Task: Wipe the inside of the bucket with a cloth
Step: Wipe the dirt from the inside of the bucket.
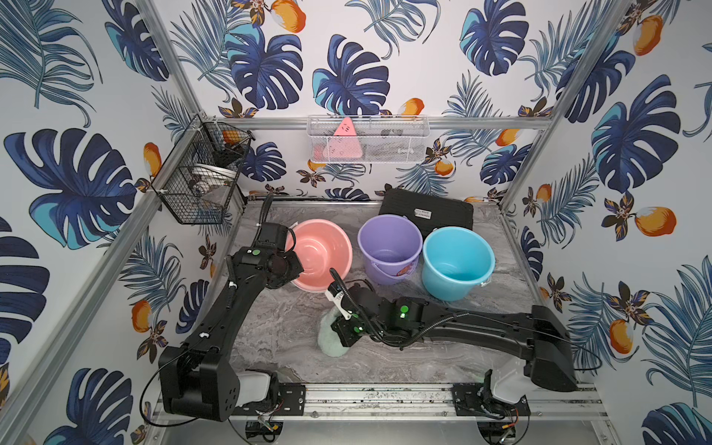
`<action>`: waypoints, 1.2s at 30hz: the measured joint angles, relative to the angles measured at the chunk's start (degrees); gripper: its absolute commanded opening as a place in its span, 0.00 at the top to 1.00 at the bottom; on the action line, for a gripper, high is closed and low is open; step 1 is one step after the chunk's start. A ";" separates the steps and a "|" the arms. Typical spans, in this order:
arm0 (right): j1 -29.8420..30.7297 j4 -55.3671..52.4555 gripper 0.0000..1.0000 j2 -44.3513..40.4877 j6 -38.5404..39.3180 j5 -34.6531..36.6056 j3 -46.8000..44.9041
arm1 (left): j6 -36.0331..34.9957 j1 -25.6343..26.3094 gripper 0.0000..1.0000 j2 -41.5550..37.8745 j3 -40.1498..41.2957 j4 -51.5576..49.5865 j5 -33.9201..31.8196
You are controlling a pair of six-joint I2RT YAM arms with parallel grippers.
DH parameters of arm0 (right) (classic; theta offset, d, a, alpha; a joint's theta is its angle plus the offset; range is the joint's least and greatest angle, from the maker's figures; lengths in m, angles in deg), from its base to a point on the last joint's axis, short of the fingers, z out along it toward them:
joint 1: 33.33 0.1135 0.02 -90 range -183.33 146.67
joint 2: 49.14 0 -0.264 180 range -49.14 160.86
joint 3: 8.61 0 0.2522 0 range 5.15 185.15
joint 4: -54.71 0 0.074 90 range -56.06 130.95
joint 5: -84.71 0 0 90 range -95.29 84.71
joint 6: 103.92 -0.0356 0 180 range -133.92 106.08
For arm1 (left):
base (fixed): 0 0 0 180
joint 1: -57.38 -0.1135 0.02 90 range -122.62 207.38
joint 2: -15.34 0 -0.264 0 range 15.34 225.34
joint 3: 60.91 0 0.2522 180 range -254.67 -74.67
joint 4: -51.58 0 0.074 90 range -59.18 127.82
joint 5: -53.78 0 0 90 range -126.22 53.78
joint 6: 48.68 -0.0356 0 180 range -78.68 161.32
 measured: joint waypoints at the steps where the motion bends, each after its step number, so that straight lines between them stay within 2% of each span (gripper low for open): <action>1: -0.11 -0.66 1.00 -3.13 0.00 3.21 -1.11 | 0.02 0.00 1.00 0.00 0.02 0.02 0.07; 5: -1.81 -1.18 1.00 -8.79 1.79 16.28 -0.57 | 0.00 0.02 1.00 -0.11 0.33 0.33 1.29; 10: -5.42 0.90 1.00 -3.37 7.74 25.27 7.80 | -0.02 0.02 1.00 -0.35 0.35 0.35 2.19; 18: -8.57 3.82 1.00 17.90 18.10 26.56 27.45 | -0.70 0.35 1.00 -1.09 0.26 0.31 5.35; 25: -9.73 5.53 1.00 32.89 25.66 28.89 39.74 | -1.81 0.61 1.00 -0.63 1.05 -0.28 7.61; 29: -10.91 6.82 1.00 38.05 30.03 33.90 43.39 | -1.88 0.70 1.00 -1.01 1.77 -0.50 8.13; 36: -14.34 8.94 1.00 40.96 34.95 41.53 45.86 | -1.70 0.72 1.00 -1.92 1.68 1.70 8.07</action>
